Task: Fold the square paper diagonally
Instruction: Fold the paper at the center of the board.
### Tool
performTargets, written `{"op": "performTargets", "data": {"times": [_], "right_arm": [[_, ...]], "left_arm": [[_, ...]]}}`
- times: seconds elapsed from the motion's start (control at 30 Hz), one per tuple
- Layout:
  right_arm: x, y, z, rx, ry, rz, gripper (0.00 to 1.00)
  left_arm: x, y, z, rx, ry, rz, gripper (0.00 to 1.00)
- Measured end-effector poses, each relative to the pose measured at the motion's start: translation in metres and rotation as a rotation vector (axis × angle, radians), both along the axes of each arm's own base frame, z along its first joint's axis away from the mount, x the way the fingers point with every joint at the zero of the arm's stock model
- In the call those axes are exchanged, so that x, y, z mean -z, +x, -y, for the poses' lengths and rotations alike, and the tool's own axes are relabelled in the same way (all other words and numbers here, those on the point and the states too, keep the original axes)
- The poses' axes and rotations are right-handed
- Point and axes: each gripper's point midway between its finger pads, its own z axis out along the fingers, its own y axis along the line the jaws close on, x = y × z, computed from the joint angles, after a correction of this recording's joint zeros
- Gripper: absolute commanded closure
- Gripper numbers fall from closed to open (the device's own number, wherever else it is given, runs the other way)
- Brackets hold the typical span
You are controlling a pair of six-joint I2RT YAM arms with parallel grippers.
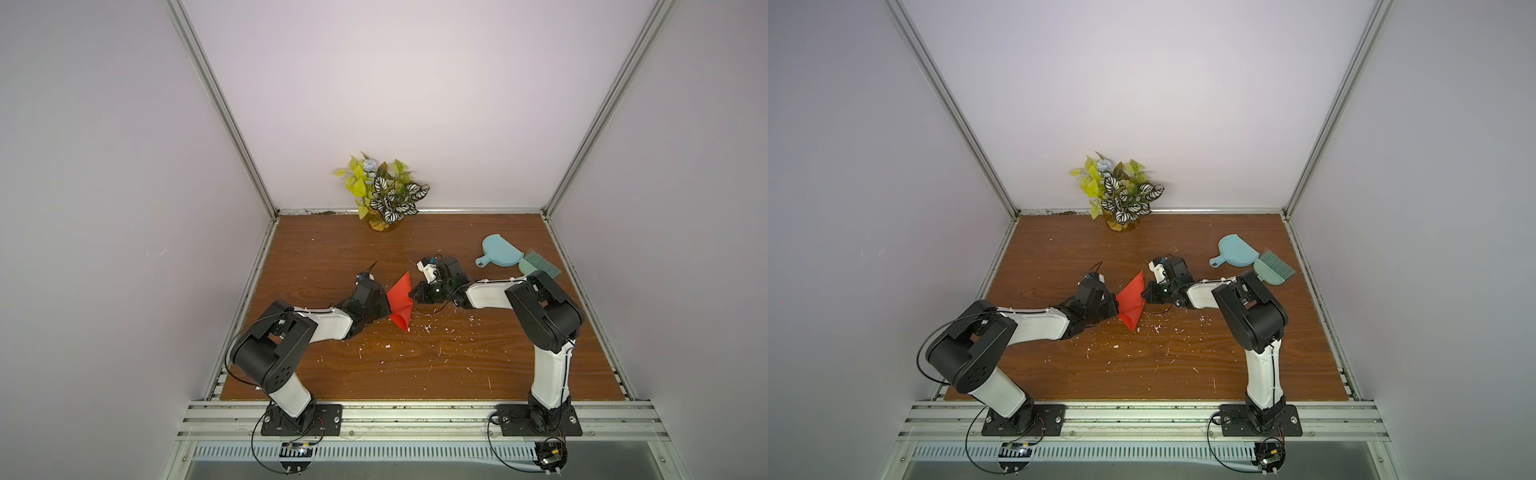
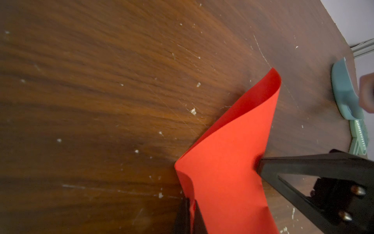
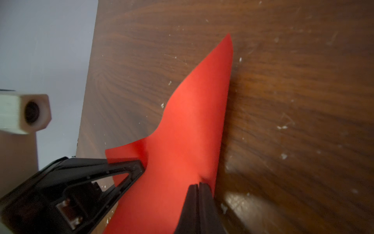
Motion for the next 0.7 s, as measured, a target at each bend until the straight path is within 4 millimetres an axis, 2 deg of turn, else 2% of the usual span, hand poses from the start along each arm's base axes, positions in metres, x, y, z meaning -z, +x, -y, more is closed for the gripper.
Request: {"op": "performTargets", "data": {"times": [0.47, 0.7], "right_arm": [[-0.0012, -0.0037, -0.0028, -0.016, 0.022, 0.003, 0.95], [0.0018, 0.0028, -0.0015, 0.002, -0.001, 0.009, 0.95]], "left_arm": [[0.0000, 0.0001, 0.0001, 0.000, 0.000, 0.000, 0.99], [-0.0001, 0.0001, 0.0001, 0.000, -0.001, 0.001, 0.99]]}}
